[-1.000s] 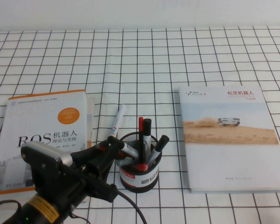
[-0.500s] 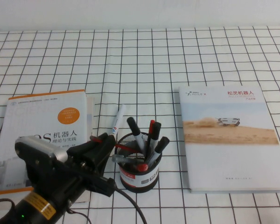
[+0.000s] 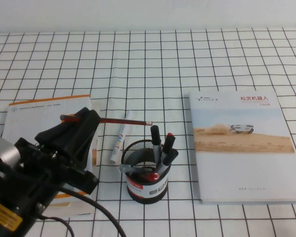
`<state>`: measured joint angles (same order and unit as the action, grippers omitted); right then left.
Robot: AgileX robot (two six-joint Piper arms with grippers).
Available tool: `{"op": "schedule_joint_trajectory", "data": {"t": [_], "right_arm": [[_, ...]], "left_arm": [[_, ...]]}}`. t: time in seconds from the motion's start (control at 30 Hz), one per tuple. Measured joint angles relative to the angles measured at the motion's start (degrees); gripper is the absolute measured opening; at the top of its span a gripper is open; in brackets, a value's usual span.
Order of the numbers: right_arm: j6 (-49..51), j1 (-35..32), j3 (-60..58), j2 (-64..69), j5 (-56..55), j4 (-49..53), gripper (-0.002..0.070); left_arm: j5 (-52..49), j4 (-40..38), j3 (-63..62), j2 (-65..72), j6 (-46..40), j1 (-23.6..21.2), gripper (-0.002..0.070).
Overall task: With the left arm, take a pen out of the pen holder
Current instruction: 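Take a marker out of the pen holder and lay it on the table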
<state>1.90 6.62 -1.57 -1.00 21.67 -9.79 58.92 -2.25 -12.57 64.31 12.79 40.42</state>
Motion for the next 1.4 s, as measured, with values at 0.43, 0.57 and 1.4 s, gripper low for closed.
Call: {"op": "schedule_joint_trajectory", "data": {"t": [0.43,0.57,1.4], "right_arm": [[0.0,0.0,0.0,0.0,0.0,-0.7,-0.0012],[0.0,0.0,0.0,0.0,0.0,-0.8,-0.0012],[0.0,0.0,0.0,0.0,0.0,-0.9,-0.0012]], "left_arm": [[-49.6,0.0,-23.7,-12.9,-9.3,0.0,0.0027],[-60.2,2.3,-31.7,-9.6,-9.7,0.0,0.0027],[-120.7,7.1,-85.4,34.4,-9.9,-9.5,0.0026]]}}
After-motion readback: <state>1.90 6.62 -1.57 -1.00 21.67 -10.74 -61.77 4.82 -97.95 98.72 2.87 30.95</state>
